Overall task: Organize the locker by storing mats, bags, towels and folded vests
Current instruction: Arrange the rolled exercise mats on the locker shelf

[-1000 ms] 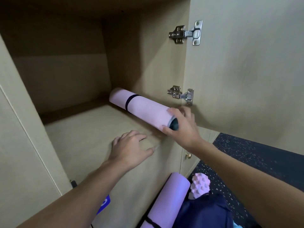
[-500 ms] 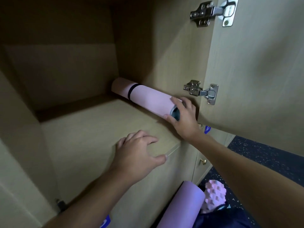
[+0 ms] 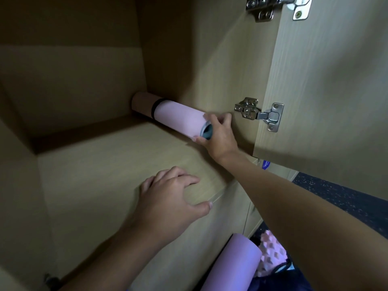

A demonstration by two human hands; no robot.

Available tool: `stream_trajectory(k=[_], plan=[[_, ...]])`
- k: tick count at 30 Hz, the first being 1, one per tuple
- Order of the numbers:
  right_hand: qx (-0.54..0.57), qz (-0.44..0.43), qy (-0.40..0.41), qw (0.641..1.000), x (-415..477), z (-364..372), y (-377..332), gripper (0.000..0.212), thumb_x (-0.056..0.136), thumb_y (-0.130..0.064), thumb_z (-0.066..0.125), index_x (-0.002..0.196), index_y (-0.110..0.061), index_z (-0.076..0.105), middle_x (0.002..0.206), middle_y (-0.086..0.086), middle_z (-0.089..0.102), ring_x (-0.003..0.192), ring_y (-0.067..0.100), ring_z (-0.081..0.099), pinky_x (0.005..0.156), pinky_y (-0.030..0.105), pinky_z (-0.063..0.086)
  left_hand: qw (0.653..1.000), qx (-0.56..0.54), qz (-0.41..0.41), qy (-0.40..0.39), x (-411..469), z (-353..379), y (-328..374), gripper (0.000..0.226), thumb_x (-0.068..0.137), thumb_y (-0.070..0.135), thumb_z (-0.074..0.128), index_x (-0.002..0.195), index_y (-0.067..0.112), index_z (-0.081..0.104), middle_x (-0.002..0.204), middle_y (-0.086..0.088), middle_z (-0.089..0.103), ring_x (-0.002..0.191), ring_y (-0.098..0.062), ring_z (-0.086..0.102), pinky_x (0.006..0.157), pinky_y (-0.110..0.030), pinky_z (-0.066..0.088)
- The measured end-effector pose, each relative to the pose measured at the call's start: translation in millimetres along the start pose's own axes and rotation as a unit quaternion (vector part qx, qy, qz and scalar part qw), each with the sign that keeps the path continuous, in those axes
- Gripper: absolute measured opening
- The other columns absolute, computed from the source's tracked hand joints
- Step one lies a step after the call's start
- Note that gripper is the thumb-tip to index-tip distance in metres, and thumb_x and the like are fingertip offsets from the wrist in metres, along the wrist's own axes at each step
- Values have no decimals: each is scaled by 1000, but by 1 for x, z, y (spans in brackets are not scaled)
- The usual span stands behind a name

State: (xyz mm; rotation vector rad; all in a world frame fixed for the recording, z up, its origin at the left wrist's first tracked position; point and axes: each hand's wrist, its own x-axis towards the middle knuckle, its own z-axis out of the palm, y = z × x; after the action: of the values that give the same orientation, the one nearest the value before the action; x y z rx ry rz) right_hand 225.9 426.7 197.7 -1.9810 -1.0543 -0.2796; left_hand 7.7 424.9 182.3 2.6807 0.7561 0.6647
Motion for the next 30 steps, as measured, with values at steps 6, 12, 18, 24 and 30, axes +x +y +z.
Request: stream_trajectory(k=[6, 12, 18, 24, 30], plan=[[-3, 17, -8, 1000, 5, 6, -5, 72, 77, -40, 79, 139, -26, 44, 132, 8, 32, 116, 31, 51, 94, 42, 48, 1000, 2, 2, -6, 0, 0, 1, 65, 68, 75, 61, 125, 44, 60, 125, 26, 48, 125, 2, 37, 107, -27, 23], [12, 11, 3, 1000, 2, 9, -4, 60, 85, -33, 74, 136, -21, 45, 135, 9, 38, 113, 36, 55, 93, 40, 46, 1000, 5, 7, 6, 1, 3, -3, 63, 71, 73, 64, 126, 43, 60, 127, 24, 49, 125, 1, 39, 108, -29, 24], [19, 22, 7, 1000, 9, 13, -9, 63, 81, -33, 77, 134, -18, 45, 132, 9, 38, 110, 33, 55, 88, 37, 44, 1000, 8, 7, 9, 2, 5, -6, 64, 68, 74, 62, 124, 45, 60, 125, 26, 48, 124, 2, 38, 108, -29, 24], [64, 51, -26, 996, -24, -12, -11, 69, 84, -32, 75, 138, -9, 38, 135, 14, 40, 121, 30, 49, 93, 27, 35, 1000, 11, -2, -11, 5, -2, -1, 71, 59, 77, 54, 120, 42, 63, 126, 23, 52, 125, -4, 42, 105, -32, 28], [-12, 10, 39, 999, -136, -52, 22, 33, 93, -31, 55, 117, -9, 57, 114, 10, 55, 110, 31, 54, 95, 44, 42, 999, 25, 4, -21, 4, -7, 8, 52, 75, 59, 70, 120, 35, 65, 126, 8, 56, 124, -20, 48, 104, -37, 33]])
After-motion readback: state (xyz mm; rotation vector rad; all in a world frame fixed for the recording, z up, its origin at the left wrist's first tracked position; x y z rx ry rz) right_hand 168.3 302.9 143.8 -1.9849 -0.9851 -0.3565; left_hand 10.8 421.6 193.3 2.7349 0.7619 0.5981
